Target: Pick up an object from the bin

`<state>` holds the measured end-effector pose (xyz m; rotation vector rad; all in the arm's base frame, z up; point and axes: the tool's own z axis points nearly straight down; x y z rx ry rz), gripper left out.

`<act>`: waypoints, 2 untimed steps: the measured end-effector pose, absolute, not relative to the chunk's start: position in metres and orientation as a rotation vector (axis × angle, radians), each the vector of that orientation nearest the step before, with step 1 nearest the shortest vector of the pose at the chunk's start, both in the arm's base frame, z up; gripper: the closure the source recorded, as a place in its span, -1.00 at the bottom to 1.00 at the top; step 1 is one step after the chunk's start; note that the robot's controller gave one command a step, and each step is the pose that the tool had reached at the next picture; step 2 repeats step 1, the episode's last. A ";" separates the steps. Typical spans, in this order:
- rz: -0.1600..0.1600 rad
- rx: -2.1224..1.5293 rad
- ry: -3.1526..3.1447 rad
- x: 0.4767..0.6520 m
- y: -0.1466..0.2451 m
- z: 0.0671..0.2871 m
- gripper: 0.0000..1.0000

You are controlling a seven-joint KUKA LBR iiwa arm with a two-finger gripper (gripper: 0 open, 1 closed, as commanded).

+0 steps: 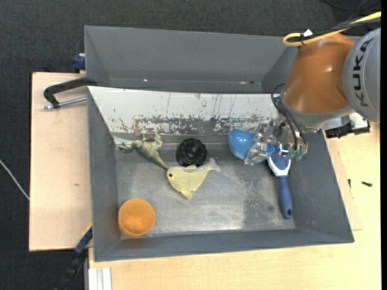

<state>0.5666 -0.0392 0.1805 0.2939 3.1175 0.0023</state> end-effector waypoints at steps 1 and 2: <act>0.002 0.293 3.121 0.568 -0.039 0.193 1.00; 0.002 0.293 3.121 0.568 -0.039 0.193 1.00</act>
Offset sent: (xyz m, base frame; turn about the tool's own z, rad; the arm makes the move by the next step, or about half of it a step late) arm -0.0001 0.0000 0.0110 0.0000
